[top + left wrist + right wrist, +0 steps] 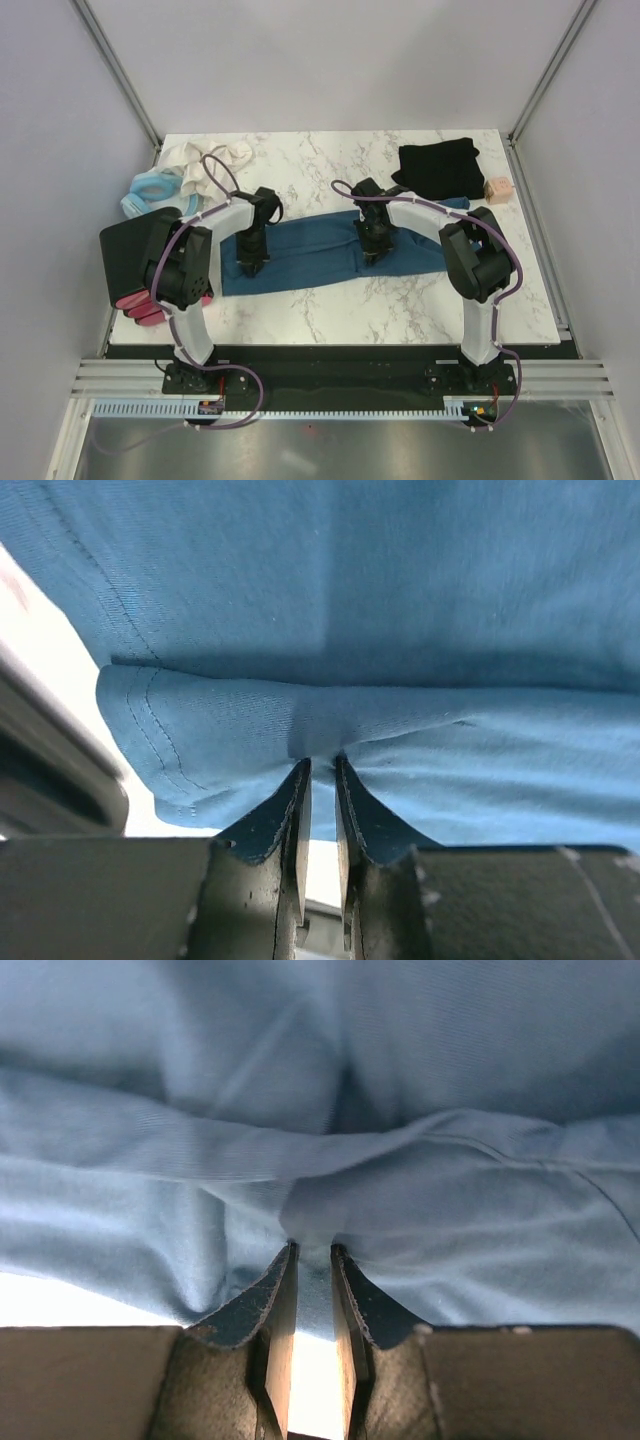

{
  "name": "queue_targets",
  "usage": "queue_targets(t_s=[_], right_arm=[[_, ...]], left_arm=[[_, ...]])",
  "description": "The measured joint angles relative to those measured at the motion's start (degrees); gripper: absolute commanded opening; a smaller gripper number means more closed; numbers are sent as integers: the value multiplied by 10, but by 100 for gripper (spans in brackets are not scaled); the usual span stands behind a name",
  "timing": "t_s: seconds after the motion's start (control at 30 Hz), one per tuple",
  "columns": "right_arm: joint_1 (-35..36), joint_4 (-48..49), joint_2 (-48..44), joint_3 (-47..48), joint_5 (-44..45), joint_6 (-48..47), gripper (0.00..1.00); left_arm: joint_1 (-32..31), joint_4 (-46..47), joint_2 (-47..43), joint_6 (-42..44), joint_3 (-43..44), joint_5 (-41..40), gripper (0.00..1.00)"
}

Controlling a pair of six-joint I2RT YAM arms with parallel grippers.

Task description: Fold and stack the t-shirts

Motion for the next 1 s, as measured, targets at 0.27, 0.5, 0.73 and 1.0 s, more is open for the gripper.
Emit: queue_targets(t_s=[0.27, 0.5, 0.73, 1.0], right_arm=[[0, -8, 0, 0, 9, 8, 28], [-2, -10, -63, -18, 52, 37, 37], [-48, -5, -209, -18, 140, 61, 40], [-187, 27, -213, -70, 181, 54, 43]], left_arm=[[-7, -11, -68, -8, -85, 27, 22], [-12, -16, -96, -7, -87, 19, 25], [-15, -12, -141, -6, -5, 41, 26], [-36, 5, -135, 12, 0, 73, 26]])
